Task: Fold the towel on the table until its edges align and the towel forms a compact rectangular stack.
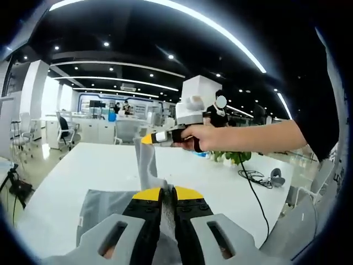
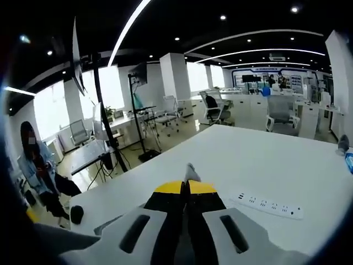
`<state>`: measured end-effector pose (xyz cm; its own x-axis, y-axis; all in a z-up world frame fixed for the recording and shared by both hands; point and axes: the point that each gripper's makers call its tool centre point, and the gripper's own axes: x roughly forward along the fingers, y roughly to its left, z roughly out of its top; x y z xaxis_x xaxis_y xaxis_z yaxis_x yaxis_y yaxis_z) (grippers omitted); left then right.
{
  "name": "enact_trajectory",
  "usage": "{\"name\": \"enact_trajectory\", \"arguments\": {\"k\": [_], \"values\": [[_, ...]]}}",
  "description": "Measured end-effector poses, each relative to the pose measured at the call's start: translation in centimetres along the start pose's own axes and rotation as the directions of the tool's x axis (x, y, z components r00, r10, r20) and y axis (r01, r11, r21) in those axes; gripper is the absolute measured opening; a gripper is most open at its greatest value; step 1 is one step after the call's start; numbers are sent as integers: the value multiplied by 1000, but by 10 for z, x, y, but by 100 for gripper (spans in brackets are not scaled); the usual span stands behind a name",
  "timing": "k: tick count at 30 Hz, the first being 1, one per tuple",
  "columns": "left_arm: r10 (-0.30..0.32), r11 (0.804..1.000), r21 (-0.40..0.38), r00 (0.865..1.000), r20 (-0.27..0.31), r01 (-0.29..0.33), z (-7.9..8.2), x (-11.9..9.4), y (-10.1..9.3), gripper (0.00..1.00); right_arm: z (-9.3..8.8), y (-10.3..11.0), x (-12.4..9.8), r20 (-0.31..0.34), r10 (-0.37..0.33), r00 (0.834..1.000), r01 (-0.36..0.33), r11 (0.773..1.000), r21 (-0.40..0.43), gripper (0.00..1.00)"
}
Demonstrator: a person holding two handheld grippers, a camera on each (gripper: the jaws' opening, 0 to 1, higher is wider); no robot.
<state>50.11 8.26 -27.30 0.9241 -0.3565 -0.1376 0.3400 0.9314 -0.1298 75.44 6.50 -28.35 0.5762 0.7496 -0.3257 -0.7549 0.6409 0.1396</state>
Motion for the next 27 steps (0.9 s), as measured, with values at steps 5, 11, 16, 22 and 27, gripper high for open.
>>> {"name": "enact_trajectory", "arguments": {"k": [5, 11, 16, 22, 27], "values": [[22, 1000, -10, 1000, -7, -22, -7, -3, 11, 7, -8, 8, 7, -12, 4, 1000, -4, 1000, 18, 0], [48, 999, -20, 999, -15, -48, -15, -8, 23, 7, -14, 21, 19, -26, 20, 999, -20, 999, 31, 0], [67, 997, -30, 998, -18, -67, -18, -14, 33, 7, -16, 23, 35, -31, 30, 999, -29, 998, 52, 0], [90, 995, -51, 996, -25, -91, -27, -19, 44, 8, -23, 38, 45, -46, 43, 998, -41, 998, 52, 0], [116, 990, -77, 993, -35, -119, -40, -24, 52, 8, -31, 49, 56, -61, 60, 996, -57, 997, 56, 0]]}}
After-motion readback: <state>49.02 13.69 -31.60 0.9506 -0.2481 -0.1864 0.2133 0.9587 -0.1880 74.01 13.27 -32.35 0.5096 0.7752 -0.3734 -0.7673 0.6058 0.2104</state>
